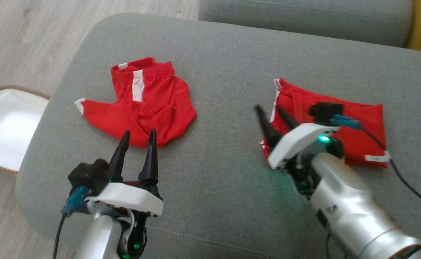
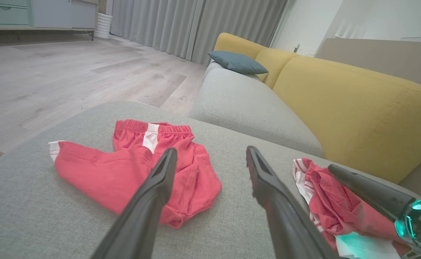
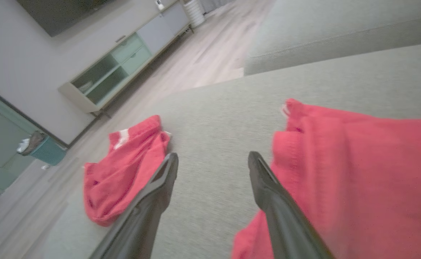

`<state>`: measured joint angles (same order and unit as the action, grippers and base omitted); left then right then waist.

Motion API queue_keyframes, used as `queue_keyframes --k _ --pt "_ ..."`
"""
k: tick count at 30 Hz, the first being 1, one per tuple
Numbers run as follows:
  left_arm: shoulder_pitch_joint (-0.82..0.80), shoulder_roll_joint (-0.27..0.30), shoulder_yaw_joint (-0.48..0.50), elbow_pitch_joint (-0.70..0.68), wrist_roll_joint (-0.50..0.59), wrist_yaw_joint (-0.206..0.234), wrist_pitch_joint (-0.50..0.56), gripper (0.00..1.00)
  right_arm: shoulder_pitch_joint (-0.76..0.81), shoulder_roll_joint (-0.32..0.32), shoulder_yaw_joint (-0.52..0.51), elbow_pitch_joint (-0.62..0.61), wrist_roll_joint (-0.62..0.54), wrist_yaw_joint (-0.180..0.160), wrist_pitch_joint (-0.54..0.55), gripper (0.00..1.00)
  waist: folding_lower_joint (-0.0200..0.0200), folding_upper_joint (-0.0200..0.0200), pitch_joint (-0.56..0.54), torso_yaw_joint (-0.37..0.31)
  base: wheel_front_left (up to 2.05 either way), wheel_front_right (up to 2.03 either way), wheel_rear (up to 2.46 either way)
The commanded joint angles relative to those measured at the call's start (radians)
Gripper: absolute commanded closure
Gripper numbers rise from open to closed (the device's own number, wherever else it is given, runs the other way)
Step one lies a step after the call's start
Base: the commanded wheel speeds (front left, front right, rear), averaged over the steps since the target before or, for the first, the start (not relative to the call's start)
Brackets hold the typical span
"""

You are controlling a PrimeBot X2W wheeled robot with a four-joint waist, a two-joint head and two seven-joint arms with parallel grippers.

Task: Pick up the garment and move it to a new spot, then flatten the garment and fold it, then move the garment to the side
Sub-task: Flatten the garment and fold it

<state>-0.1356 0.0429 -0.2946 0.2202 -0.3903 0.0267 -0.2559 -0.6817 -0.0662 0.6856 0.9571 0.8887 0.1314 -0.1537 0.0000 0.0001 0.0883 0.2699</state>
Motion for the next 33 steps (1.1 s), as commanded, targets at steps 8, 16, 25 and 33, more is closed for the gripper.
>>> queue_keyframes --k 8,16,25,33 --pt "-0.026 0.007 0.054 -0.047 -0.006 0.005 -0.006 0.00 -0.067 0.016 0.041 0.041 -0.025 -0.001 -0.077 0.00 0.0000 -0.0001 -0.045 -0.083 0.00 0.00 0.00" --pt "-0.025 0.007 0.081 -0.087 0.008 0.004 -0.006 0.00 -0.097 -0.079 -0.062 0.056 -0.293 -0.001 -0.107 0.00 0.0000 -0.0001 -0.070 -0.176 0.00 0.00 0.00" --pt "-0.028 0.007 0.104 -0.101 0.036 -0.001 -0.006 0.00 0.168 -0.157 -0.426 -0.302 -0.641 -0.001 -0.108 0.00 0.0000 -0.0001 -0.079 -0.240 0.00 0.00 0.00" --pt "0.020 0.007 0.129 -0.094 0.090 -0.013 -0.006 0.00 0.416 -0.027 -0.657 -0.545 -0.811 -0.001 -0.108 0.00 0.0000 -0.0001 -0.071 -0.267 0.00 0.00 0.00"
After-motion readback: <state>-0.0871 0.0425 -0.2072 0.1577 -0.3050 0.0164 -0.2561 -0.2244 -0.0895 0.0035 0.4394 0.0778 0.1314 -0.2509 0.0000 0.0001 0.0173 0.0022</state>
